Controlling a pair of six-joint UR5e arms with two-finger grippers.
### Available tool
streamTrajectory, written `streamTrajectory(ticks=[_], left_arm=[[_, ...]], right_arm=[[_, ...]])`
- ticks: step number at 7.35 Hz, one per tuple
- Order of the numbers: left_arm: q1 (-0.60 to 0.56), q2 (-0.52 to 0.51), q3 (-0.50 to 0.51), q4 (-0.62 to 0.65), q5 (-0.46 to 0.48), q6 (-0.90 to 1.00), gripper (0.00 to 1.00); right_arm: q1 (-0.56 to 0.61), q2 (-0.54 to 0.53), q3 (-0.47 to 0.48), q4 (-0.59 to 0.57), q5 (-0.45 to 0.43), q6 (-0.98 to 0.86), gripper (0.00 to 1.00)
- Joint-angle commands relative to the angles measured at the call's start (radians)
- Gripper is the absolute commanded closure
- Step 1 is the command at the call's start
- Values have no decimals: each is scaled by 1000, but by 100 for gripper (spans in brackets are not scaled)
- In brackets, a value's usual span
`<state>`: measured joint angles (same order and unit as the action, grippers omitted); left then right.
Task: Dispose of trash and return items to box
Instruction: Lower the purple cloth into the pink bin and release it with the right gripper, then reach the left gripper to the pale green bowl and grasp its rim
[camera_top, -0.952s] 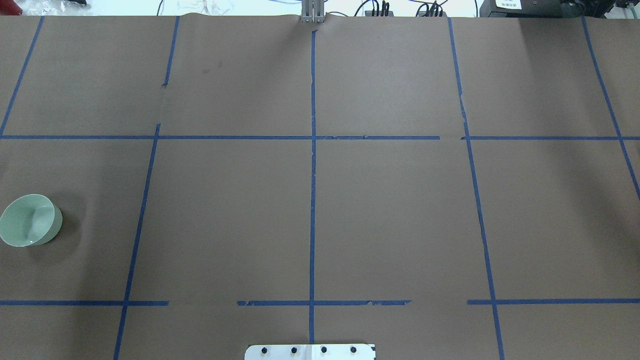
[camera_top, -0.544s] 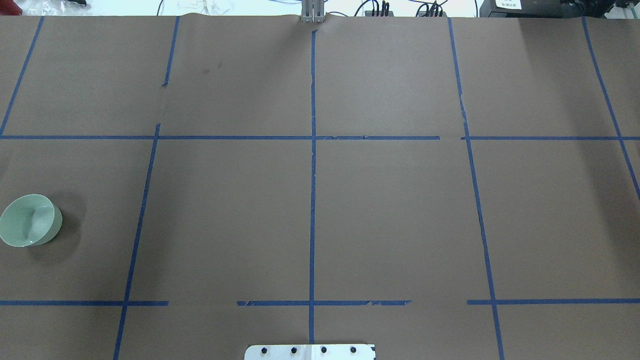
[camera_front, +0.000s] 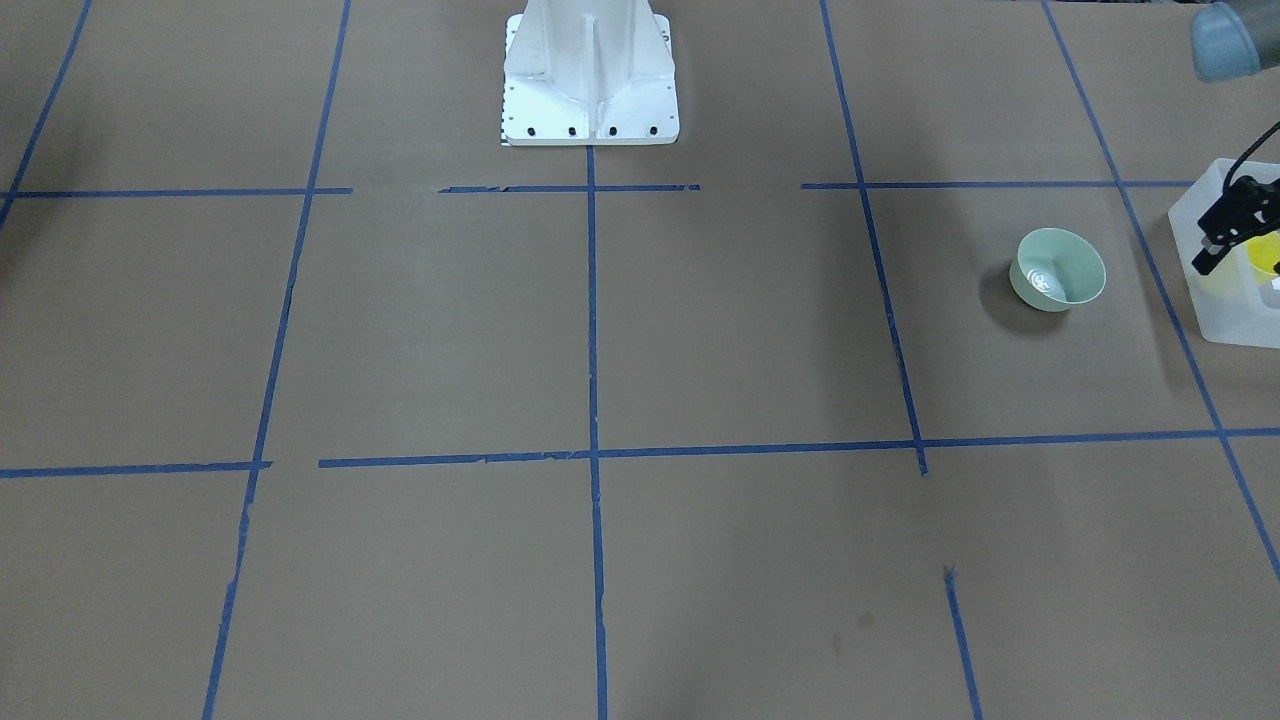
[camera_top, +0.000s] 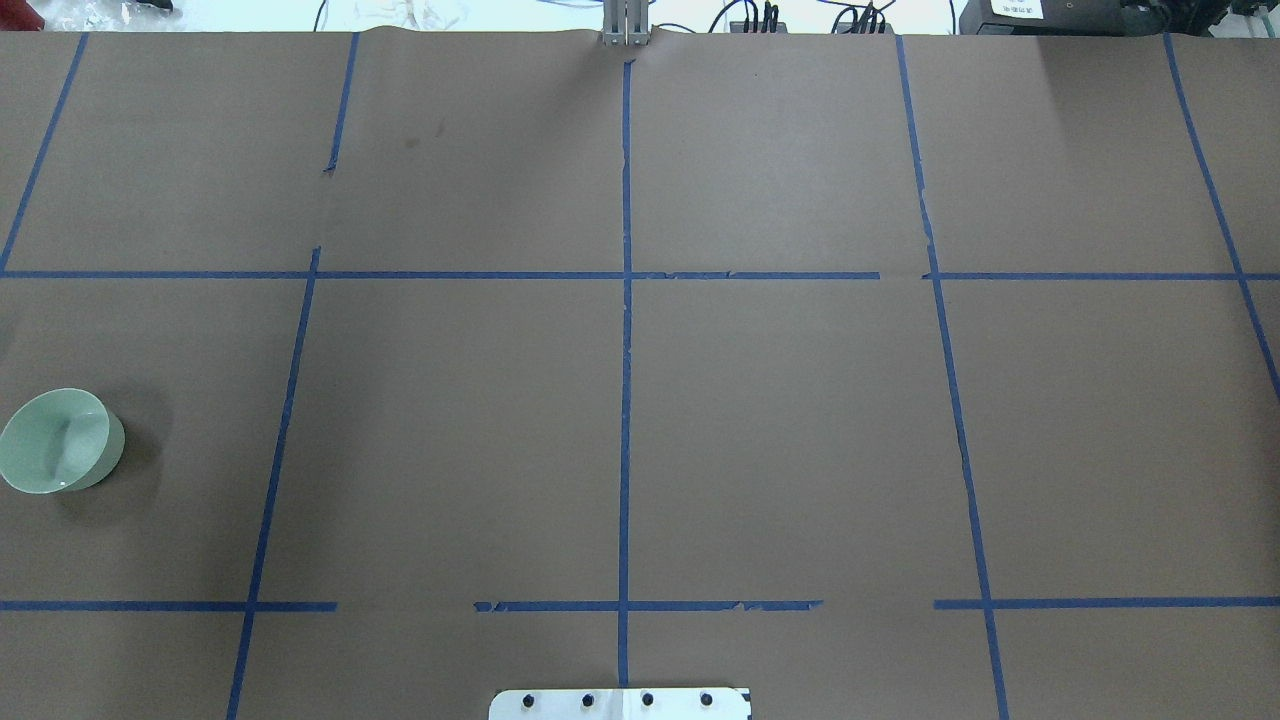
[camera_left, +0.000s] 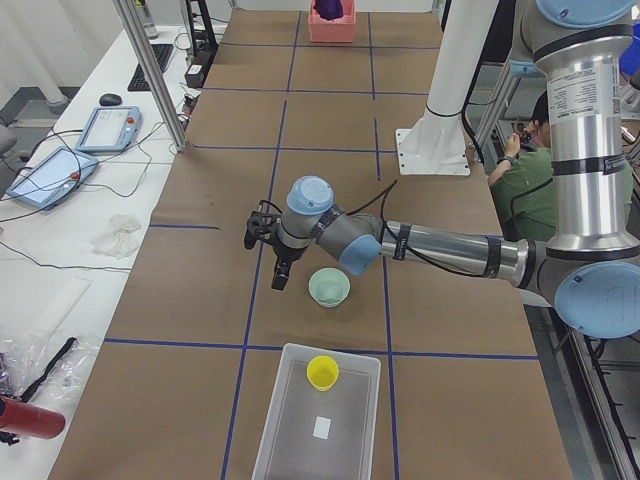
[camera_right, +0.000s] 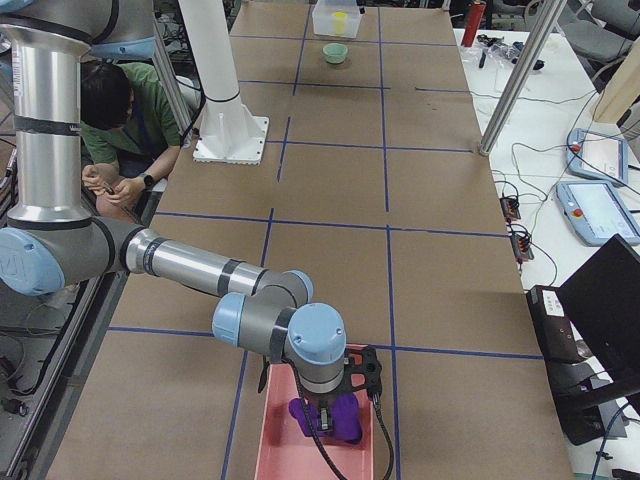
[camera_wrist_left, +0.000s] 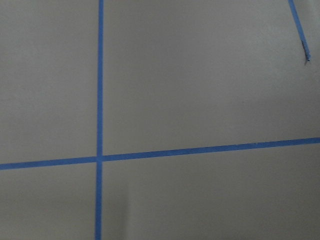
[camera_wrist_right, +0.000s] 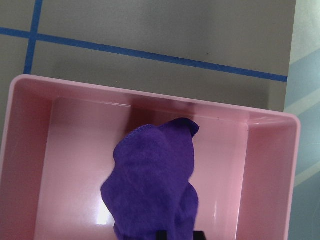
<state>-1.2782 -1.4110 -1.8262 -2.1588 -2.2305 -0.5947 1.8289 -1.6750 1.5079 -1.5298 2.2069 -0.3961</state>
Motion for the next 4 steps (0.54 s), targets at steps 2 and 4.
streamTrajectory(ticks=[2, 4], left_arm=[[176, 45, 88, -267, 32, -251, 0], [215, 109, 171, -425, 78, -263, 0]], right_arm=[[-10, -25, 93, -38, 62, 98, 0], [-69, -25, 249, -133, 71, 207, 0]])
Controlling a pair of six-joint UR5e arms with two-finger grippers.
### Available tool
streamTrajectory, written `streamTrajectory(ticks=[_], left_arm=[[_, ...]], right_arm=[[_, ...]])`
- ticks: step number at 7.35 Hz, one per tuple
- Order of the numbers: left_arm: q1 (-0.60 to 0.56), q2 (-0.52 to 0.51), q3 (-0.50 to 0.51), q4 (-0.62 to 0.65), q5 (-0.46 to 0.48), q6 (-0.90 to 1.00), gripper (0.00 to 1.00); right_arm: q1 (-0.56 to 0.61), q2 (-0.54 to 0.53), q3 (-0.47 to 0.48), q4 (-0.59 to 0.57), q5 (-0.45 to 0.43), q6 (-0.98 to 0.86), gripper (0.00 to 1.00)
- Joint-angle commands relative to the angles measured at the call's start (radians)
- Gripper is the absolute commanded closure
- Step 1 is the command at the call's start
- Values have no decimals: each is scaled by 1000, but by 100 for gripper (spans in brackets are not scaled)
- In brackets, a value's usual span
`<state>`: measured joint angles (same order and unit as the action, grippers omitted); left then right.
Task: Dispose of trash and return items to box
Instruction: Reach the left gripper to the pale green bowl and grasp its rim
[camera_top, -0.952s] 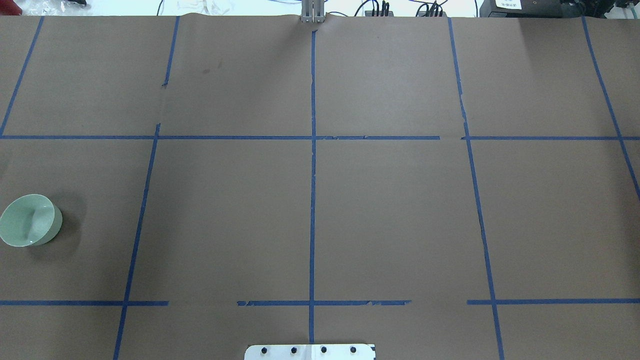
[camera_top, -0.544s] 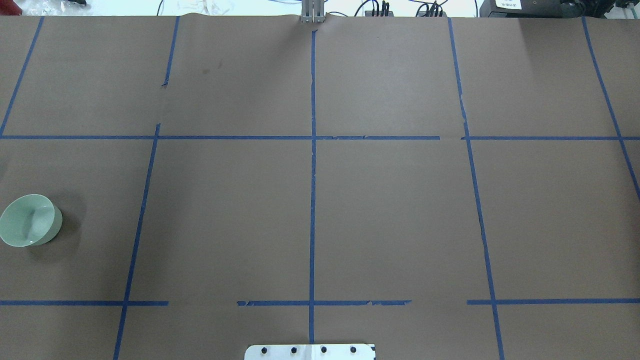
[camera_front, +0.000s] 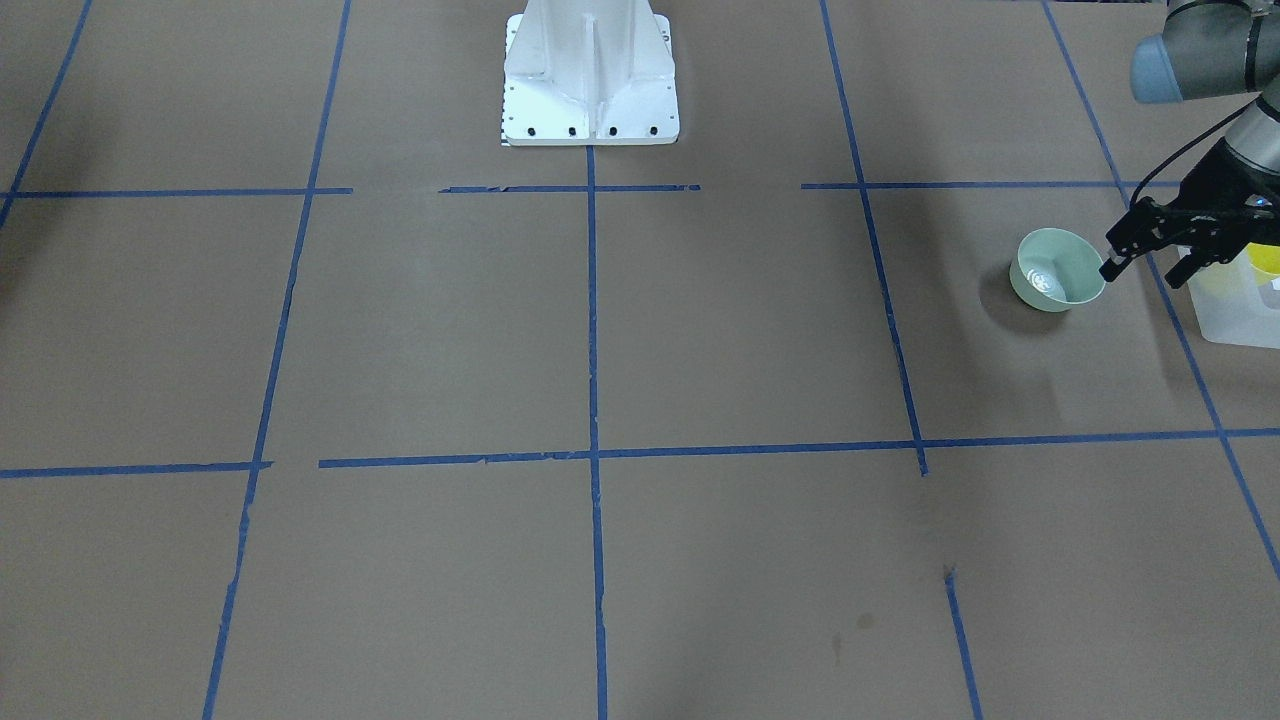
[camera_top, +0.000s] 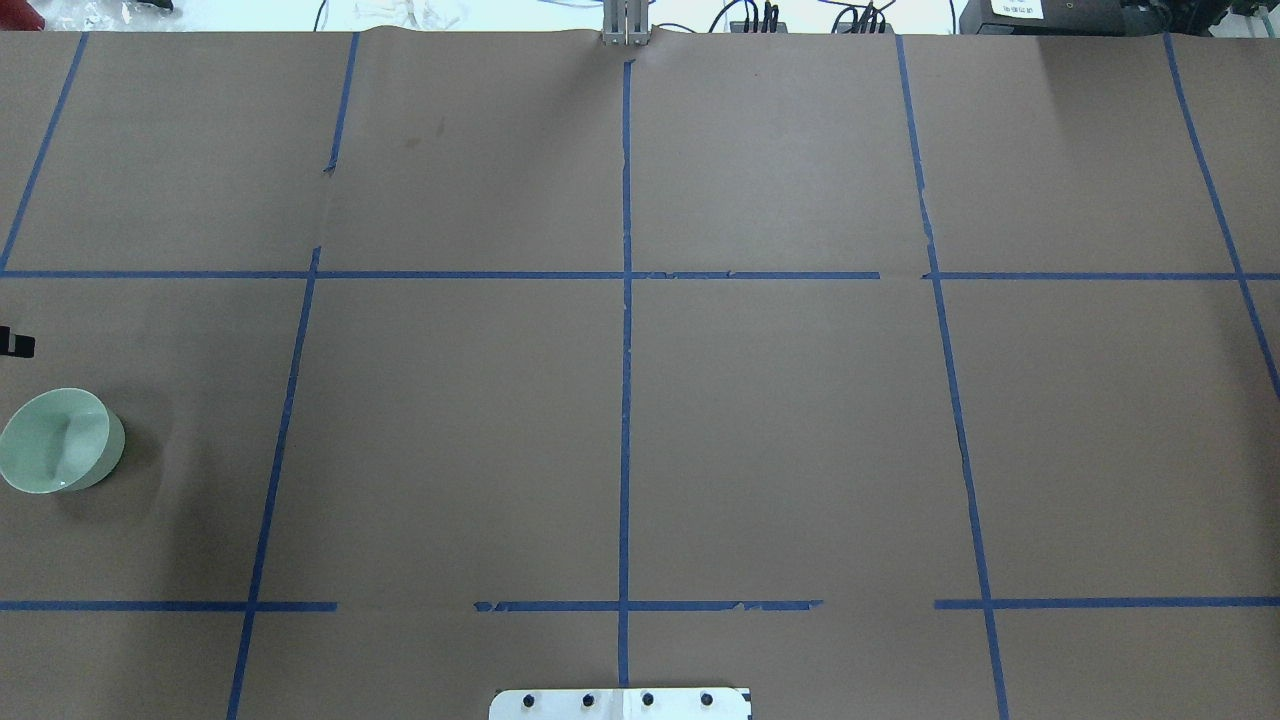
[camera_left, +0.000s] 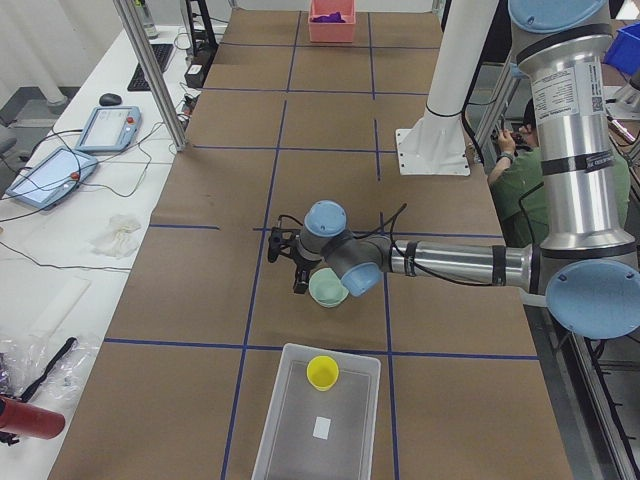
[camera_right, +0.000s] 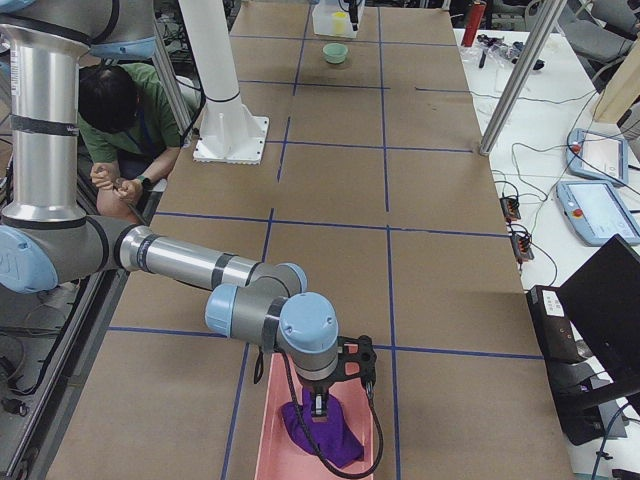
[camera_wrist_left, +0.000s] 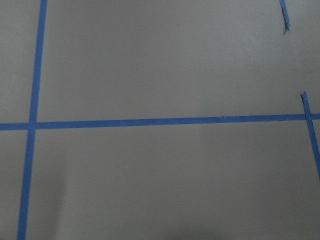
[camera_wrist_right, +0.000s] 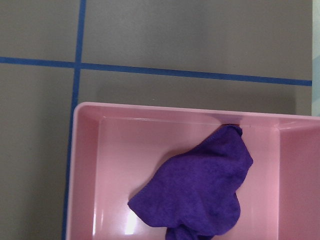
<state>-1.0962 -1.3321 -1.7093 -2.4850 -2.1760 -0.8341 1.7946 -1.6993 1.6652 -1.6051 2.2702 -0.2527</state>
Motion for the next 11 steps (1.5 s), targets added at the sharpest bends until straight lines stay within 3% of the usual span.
streamTrajectory(ticks=[1, 3, 4, 5, 6, 7, 10, 11], left_arm=[[50, 39, 91, -139, 62, -28, 0], [146, 37, 141, -201, 100, -103, 2], [174, 37, 161, -215, 110, -131, 8], [180, 36, 163, -215, 110, -132, 31], [180, 36, 163, -216, 110, -131, 74], [182, 37, 163, -222, 110, -132, 100], [168, 40, 139, -216, 53, -129, 100], [164, 51, 113, -215, -67, -120, 100]], right_arm=[[-67, 0, 153, -84, 8, 122, 0], [-118, 1, 221, -93, 44, 252, 0], [-144, 3, 229, -90, 46, 301, 0], [-156, 4, 232, -88, 46, 305, 0], [-158, 4, 235, -85, 46, 305, 0], [-167, 6, 238, -84, 46, 305, 0], [-170, 15, 246, -82, 51, 285, 0], [-172, 15, 246, -82, 60, 285, 0]])
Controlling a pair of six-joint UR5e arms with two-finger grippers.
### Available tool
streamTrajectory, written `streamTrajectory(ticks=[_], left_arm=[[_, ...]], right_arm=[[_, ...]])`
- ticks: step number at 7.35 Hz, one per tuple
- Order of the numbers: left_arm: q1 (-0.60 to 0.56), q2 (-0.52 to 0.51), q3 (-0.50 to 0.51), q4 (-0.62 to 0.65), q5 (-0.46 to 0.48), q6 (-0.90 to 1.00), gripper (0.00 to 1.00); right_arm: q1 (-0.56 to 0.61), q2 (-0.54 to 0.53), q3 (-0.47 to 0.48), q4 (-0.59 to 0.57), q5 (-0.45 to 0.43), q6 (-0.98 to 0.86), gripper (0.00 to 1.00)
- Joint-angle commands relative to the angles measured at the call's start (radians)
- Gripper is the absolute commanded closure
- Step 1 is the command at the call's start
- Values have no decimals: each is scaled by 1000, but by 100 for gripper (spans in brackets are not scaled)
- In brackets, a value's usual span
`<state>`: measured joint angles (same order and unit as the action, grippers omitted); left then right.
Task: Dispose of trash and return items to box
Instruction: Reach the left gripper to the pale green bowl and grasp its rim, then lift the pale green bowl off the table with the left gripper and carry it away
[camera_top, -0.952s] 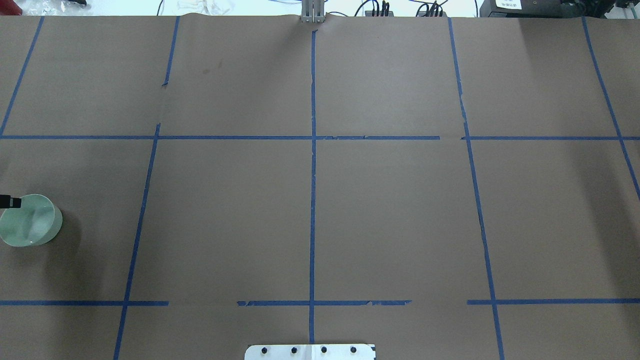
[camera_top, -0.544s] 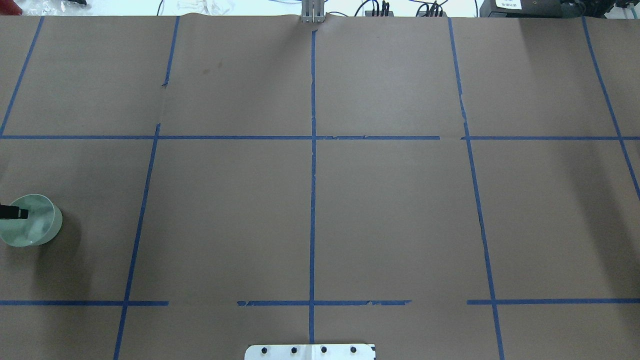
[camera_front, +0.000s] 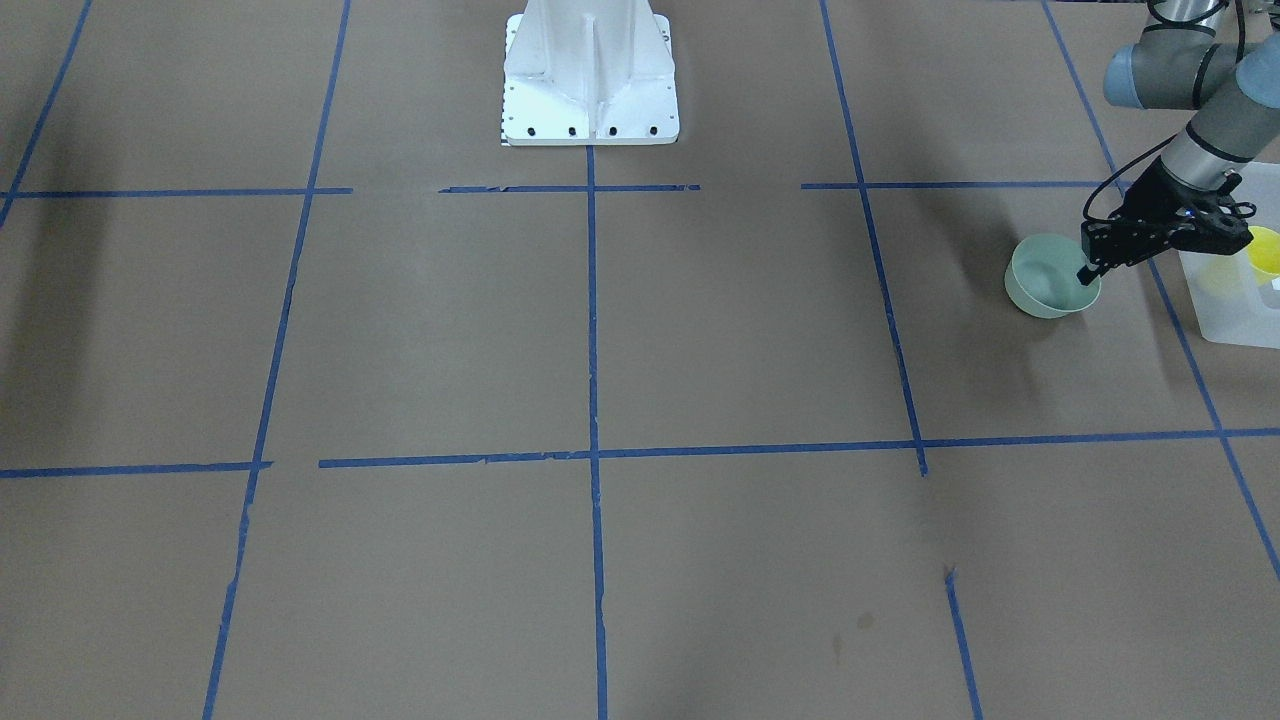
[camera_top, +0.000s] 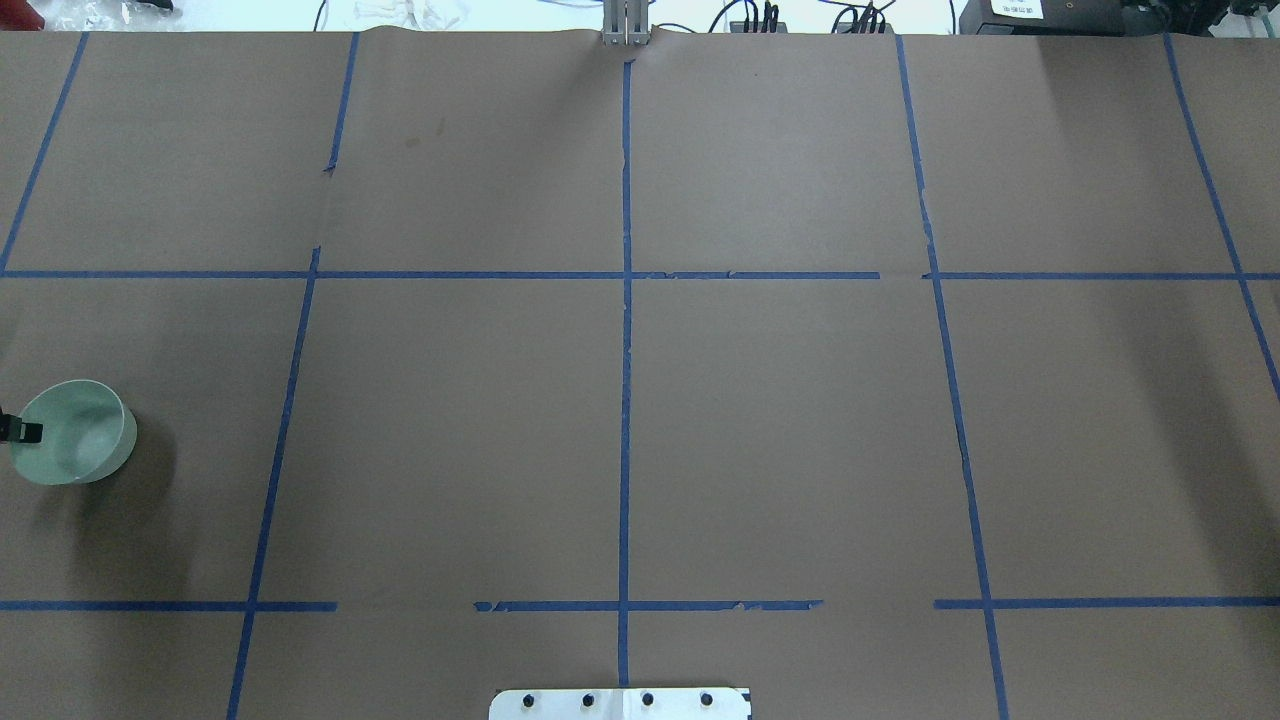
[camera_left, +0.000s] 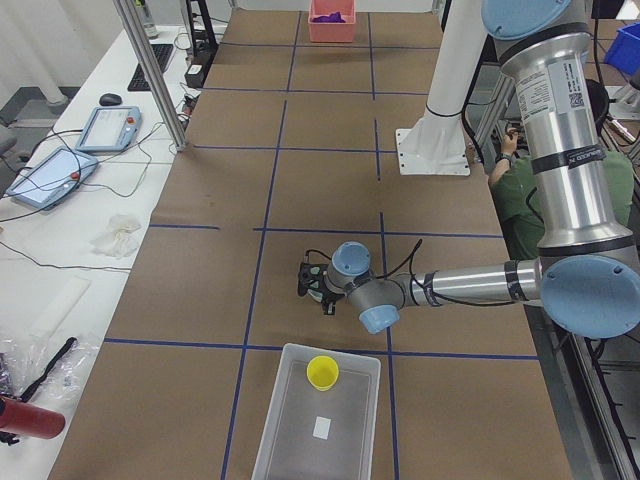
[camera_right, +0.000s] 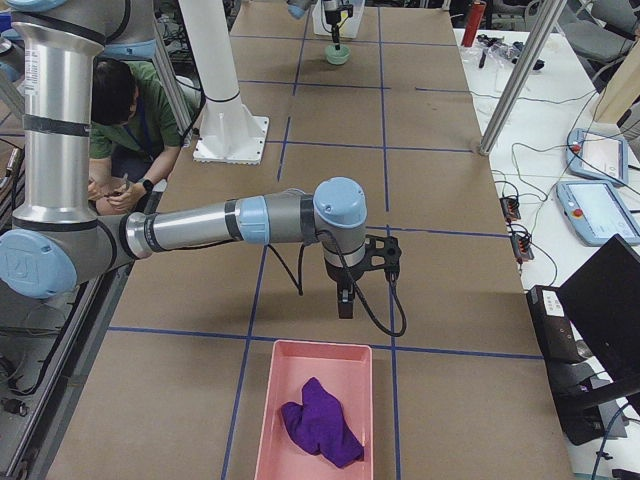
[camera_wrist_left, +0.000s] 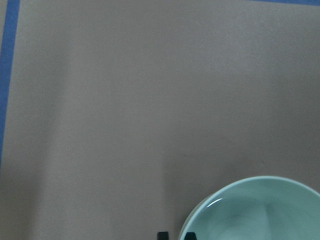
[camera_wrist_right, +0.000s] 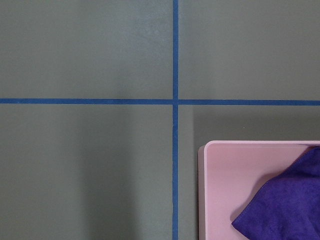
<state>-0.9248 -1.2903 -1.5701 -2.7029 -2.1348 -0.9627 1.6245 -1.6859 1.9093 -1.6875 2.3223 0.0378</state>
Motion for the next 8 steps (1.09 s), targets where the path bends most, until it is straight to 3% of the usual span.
streamTrajectory(ticks=[1, 2, 4, 5, 7, 8], left_arm=[[-70, 28, -47, 3, -223, 48, 100], [-189, 31, -47, 17, -296, 126, 100], [-305, 19, -56, 183, -321, 319, 100], [-386, -18, -56, 312, -321, 449, 100], [-608, -108, -41, 670, -307, 812, 100], [-702, -180, 41, 789, -286, 981, 100]], right_arm=[[-3, -1, -3, 2, 14, -1, 0], [-18, -11, -10, -1, 8, -1, 0], [-76, 1, -68, 2, -12, 5, 0], [-80, 18, -103, 21, -14, 4, 0], [-77, 18, -205, 220, 2, 14, 0], [-77, 17, -200, 221, 23, 16, 0]])
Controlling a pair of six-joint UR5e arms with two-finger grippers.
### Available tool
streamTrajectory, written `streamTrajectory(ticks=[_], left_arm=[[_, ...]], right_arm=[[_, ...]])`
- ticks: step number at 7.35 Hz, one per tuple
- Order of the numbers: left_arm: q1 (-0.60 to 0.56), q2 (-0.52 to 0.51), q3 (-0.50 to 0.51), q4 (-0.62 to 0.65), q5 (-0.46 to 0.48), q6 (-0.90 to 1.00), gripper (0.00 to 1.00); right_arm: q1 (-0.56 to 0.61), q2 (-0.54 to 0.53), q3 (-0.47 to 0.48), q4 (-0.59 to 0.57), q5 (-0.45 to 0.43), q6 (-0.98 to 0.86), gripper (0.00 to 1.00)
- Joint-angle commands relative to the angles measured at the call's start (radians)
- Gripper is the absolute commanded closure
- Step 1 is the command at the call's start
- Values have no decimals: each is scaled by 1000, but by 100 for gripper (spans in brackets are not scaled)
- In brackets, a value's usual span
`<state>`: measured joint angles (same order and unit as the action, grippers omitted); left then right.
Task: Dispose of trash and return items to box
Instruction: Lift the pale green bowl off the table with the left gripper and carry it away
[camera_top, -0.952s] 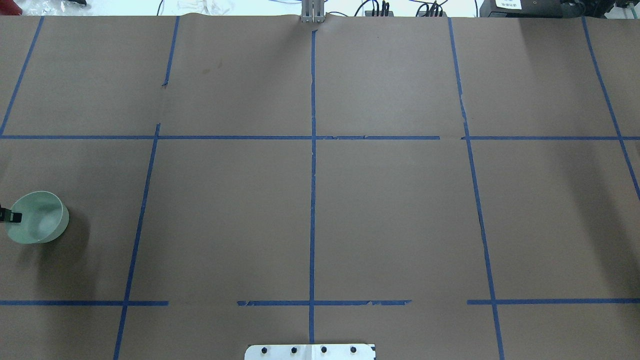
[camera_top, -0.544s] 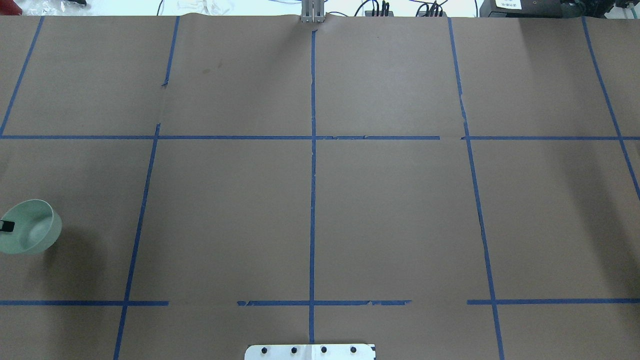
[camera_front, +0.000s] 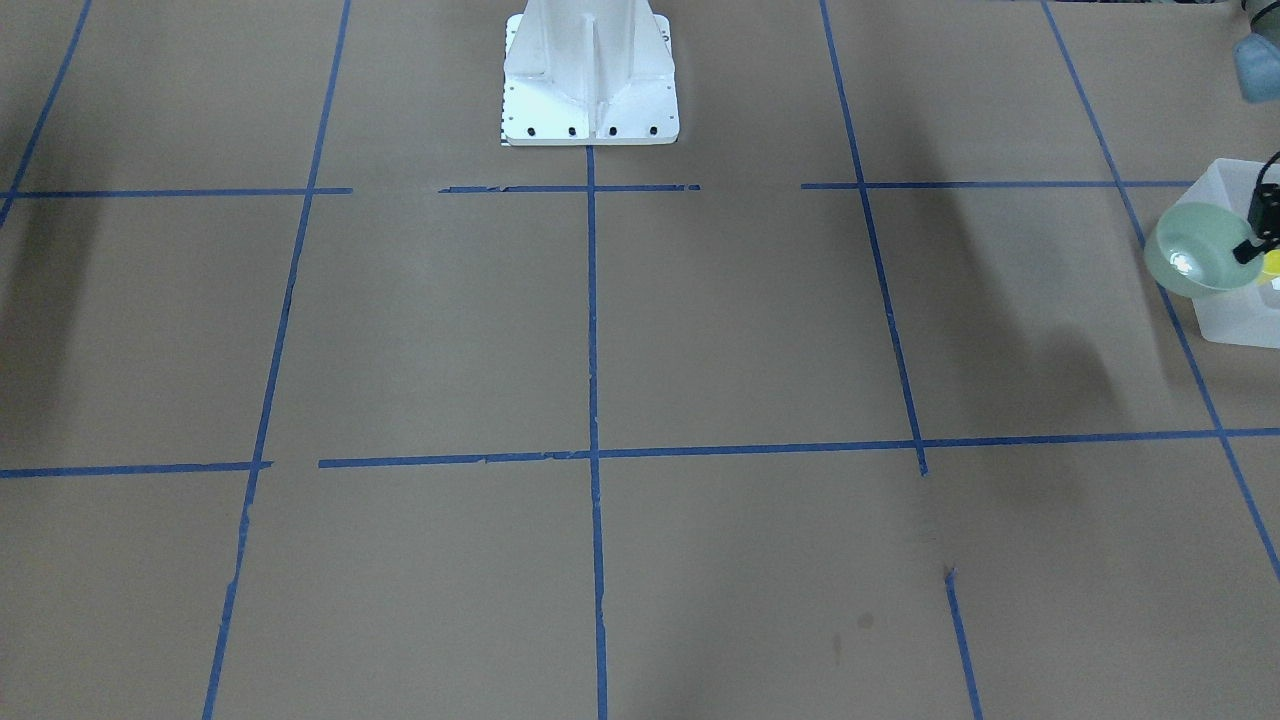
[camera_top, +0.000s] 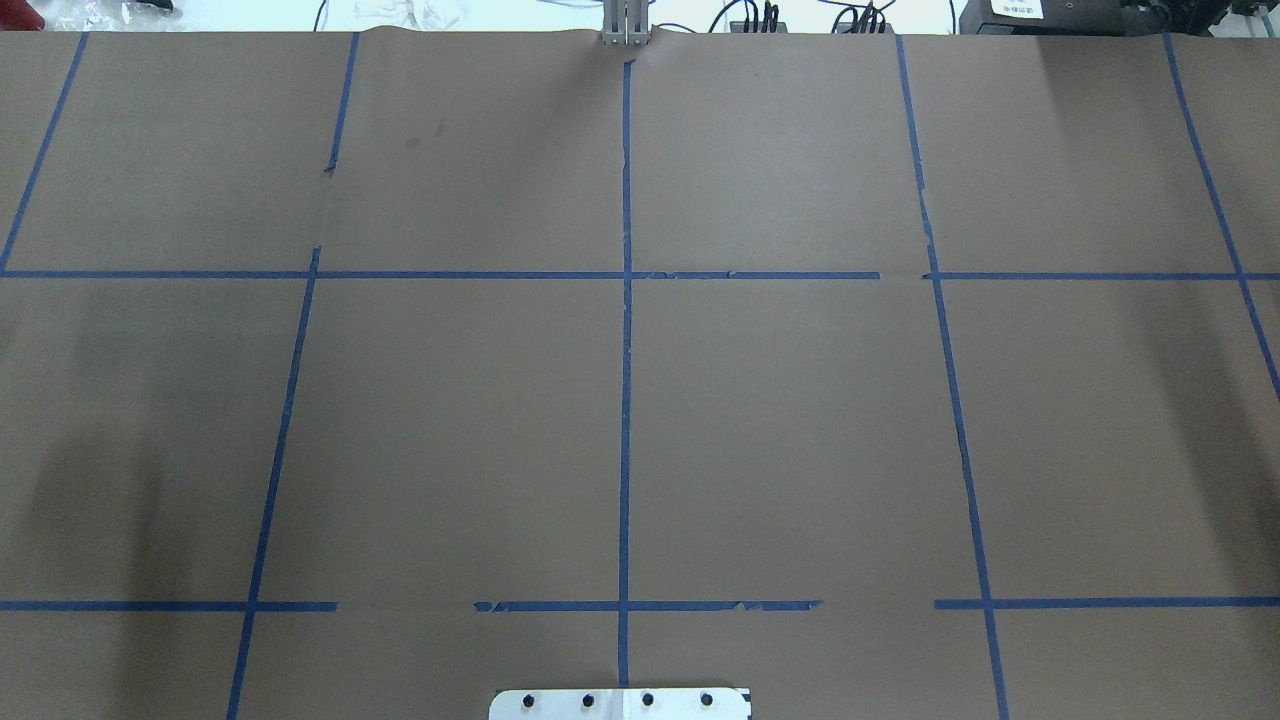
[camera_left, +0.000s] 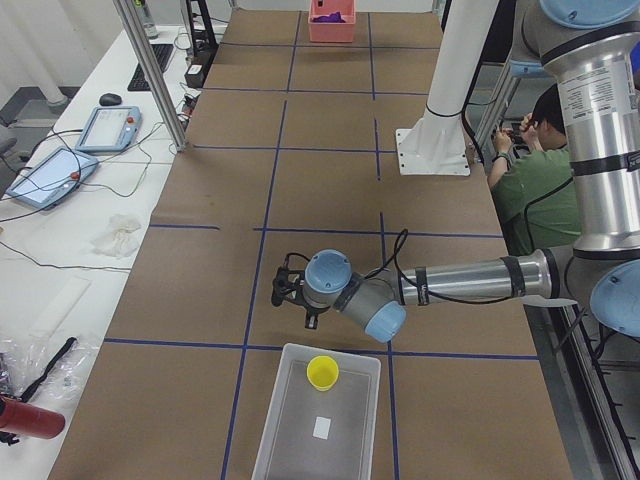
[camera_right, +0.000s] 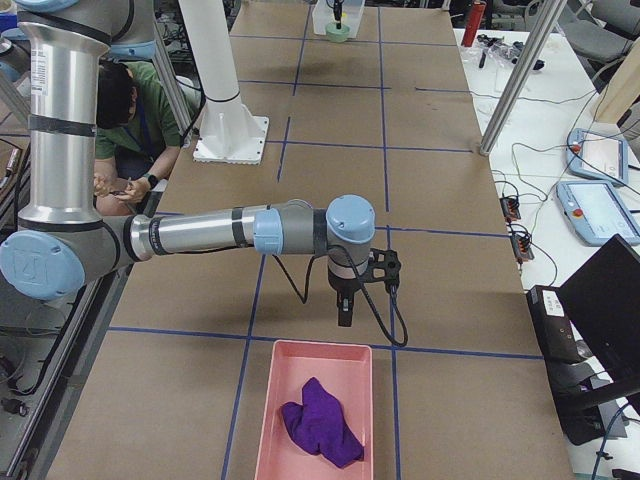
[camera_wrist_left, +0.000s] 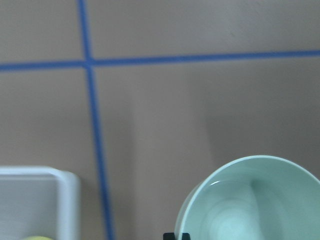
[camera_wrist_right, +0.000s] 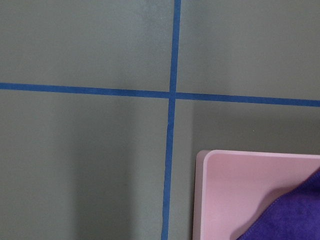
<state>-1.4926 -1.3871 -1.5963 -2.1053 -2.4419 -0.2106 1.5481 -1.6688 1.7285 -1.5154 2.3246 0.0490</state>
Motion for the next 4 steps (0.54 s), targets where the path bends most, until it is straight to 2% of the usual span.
streamTrajectory(ticks=[1, 2, 3, 4], left_arm=[[-206, -120, 176, 212, 30, 329, 100], [-236, -125, 278, 202, 73, 394, 100], [-251, -125, 347, 193, 162, 420, 100], [-314, -125, 390, 164, 200, 434, 100]], right_arm=[[0, 0, -21, 49, 50, 5, 0], [0, 0, -23, 50, 59, 8, 0], [0, 0, -23, 55, 59, 37, 0], [0, 0, -21, 57, 59, 46, 0]])
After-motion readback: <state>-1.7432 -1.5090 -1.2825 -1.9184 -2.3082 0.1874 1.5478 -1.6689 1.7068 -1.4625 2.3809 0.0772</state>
